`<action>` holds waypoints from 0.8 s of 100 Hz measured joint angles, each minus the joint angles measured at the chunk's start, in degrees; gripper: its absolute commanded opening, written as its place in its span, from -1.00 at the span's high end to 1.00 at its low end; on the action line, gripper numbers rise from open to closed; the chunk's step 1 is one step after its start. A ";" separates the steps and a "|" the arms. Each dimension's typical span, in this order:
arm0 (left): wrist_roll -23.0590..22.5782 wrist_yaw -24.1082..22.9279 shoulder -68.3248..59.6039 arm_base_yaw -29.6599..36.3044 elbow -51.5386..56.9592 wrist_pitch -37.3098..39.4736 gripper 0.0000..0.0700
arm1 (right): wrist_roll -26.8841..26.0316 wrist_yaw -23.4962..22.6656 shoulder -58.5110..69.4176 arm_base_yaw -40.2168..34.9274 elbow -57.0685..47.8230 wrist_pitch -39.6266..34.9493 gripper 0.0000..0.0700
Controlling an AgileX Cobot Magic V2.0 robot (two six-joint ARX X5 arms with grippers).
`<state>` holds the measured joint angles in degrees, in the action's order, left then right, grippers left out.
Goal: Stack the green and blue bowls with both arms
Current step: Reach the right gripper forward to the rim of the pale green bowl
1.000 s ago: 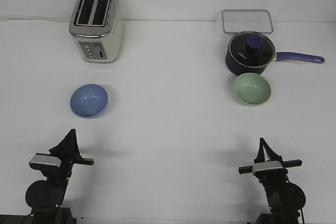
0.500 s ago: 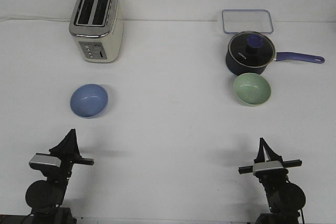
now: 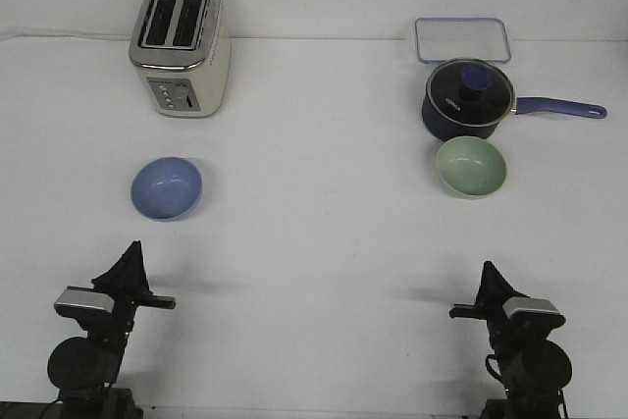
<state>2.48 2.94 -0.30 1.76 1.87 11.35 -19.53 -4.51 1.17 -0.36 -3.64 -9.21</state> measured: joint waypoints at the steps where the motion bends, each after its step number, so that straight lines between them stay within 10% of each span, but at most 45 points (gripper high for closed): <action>1: 0.00 0.00 0.00 0.00 0.00 0.00 0.96 | -0.37 0.00 0.24 0.00 -0.42 -0.44 1.00; 14: 0.00 0.00 0.00 0.00 0.00 0.00 0.96 | -3.04 0.04 4.61 0.00 -6.73 -3.10 0.90; 29: 0.00 0.00 0.00 0.00 0.00 0.00 0.96 | -3.52 0.02 13.20 0.00 -14.71 -4.90 -0.45; 80: 0.00 0.00 0.00 0.00 0.00 0.00 0.96 | -1.75 1.29 58.03 4.04 -45.55 -15.87 -0.46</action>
<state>2.48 2.94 -0.30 1.76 1.87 11.35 -21.28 -3.22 59.20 3.68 -49.19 -25.08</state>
